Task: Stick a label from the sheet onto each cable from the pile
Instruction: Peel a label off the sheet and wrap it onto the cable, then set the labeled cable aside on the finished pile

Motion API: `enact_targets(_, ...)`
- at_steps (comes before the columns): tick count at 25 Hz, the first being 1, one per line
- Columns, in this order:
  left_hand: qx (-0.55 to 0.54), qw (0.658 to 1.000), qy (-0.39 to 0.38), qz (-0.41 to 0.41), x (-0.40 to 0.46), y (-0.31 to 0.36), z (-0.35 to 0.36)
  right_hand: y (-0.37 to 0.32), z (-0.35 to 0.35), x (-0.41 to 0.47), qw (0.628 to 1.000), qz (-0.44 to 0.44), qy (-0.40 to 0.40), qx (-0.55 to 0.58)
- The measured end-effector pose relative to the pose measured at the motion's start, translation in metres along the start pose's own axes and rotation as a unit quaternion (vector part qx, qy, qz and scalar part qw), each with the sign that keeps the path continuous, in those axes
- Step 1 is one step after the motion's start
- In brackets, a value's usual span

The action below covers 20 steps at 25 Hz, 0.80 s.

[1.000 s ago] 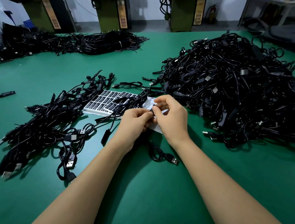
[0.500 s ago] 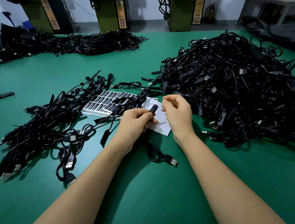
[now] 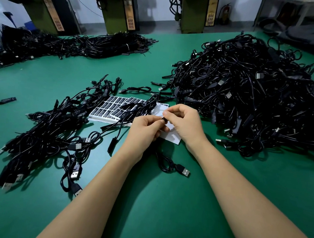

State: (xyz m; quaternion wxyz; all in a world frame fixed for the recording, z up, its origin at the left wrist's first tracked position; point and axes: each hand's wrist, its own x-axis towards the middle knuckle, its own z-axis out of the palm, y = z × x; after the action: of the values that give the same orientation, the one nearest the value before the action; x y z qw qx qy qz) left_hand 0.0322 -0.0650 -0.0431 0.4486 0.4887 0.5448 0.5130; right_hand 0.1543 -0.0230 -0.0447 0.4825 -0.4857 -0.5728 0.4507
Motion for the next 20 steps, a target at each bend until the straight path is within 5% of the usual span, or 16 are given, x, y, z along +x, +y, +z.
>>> enact_targets(9,-0.015,1.0,0.016,-0.014,0.0,0.002,0.001,-0.003,-0.002,-0.001,0.998,-0.011,-0.037,0.047)
enact_targets(20,-0.065,0.998,0.003,-0.016,0.004,-0.003,-0.007,-0.002,-0.01,0.009,0.99,0.05,0.009,0.134)
